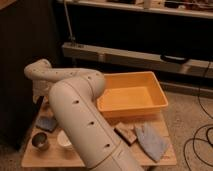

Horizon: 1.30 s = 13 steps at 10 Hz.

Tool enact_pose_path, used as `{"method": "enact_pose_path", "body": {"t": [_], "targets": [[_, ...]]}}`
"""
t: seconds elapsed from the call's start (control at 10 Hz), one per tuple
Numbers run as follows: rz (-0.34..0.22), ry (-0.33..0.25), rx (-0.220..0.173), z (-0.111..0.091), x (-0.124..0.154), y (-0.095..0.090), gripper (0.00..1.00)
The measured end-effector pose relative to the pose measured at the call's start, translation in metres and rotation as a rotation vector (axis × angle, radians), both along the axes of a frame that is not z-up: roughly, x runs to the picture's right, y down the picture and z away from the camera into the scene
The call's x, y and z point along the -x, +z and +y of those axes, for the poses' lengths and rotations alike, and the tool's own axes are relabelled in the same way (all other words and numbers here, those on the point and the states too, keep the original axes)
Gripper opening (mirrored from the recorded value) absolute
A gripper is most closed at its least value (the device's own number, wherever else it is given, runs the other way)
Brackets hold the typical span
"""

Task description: Place fork in paper cup

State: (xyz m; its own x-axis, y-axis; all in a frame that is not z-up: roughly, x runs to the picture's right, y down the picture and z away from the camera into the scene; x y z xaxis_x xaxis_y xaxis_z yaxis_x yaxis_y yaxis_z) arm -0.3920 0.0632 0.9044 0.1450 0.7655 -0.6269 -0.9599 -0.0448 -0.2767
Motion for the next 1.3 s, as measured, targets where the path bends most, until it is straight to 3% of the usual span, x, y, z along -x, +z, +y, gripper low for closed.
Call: {"method": "enact_pose_path", "body": {"t": [0.4, 0.8, 1.1, 1.3], "targets": [[0.017, 0.056, 0.028, 0.008, -0.007, 0.011, 0.65], [0.03, 0.052, 0.049, 0.021, -0.005, 0.017, 0.65], [0.043, 0.051, 0.068, 0.023, -0.008, 0.02, 0.43], [0.047, 0.054, 0.078, 0.023, -0.006, 0.02, 0.2]]}}
